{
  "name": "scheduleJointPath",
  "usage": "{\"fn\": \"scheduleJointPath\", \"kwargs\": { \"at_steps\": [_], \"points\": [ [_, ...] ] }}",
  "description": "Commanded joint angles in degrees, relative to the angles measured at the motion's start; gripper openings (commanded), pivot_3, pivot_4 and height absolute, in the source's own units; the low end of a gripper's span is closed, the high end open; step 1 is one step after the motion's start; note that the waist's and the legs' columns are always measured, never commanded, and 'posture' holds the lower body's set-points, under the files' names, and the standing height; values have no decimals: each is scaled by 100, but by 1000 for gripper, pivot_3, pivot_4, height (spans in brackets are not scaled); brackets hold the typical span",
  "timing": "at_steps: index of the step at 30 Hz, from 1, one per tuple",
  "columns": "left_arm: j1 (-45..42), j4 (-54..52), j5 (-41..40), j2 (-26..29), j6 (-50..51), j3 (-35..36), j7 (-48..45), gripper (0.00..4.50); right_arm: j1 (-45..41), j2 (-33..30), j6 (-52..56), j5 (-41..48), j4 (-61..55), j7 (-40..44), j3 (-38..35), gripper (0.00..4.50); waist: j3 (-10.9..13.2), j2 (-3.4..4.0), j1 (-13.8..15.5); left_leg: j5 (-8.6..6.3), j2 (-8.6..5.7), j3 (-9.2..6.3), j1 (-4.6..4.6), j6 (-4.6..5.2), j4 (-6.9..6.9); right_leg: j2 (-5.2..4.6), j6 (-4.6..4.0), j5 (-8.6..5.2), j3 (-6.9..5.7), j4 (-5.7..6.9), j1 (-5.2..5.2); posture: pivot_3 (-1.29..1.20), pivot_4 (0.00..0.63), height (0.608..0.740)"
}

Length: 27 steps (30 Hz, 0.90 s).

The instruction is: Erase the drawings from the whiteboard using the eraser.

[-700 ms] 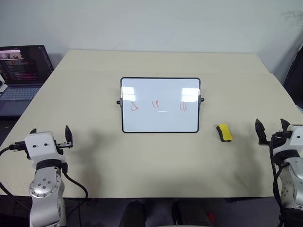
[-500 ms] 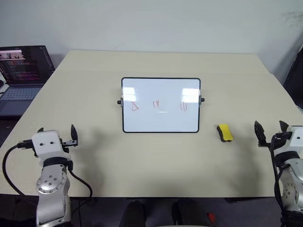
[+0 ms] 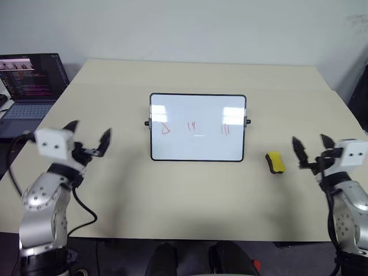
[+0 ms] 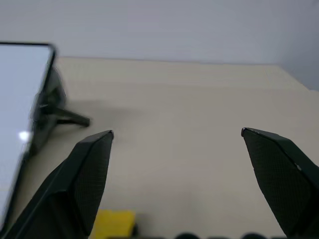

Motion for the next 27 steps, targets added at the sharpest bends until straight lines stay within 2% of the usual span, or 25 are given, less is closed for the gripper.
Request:
{"fn": "scheduleJointPath", "kwargs": {
  "at_steps": [1,6,12,21,27],
  "points": [
    [-331,-465,-531,421,377,-790,-1353,4500,73,11,996,257,-943,-451,96,4473,0,0,20,0,-1,2,-2,0,-1,0,-1,1,2,-4,1,0,150,740],
    [-771,-757,-1078,745,861,-1403,-2436,4500,-178,2,2112,355,-1285,-833,328,4473,4,4,-100,-7,6,1,-1,-11,-2,1,-9,5,19,-14,-3,0,150,740],
    [-1082,-836,-1073,784,940,-1862,-3042,4500,-318,189,2517,234,-1197,-1067,391,4473,6,8,-102,-8,9,5,-3,-9,-5,10,12,-10,11,-16,-5,0,150,740],
    [-1160,-724,-976,836,959,-1894,-3309,4500,-529,229,2548,-213,-560,-1091,750,4473,6,9,-95,-9,6,6,-6,-7,-5,10,14,-11,11,-24,-5,0,150,740],
    [-958,-787,-915,916,969,-1821,-3272,4500,-642,301,2412,-333,-255,-1017,722,4473,8,10,-99,-10,8,3,-10,-6,-6,9,13,-11,15,-31,-6,0,150,740]
  ]
}}
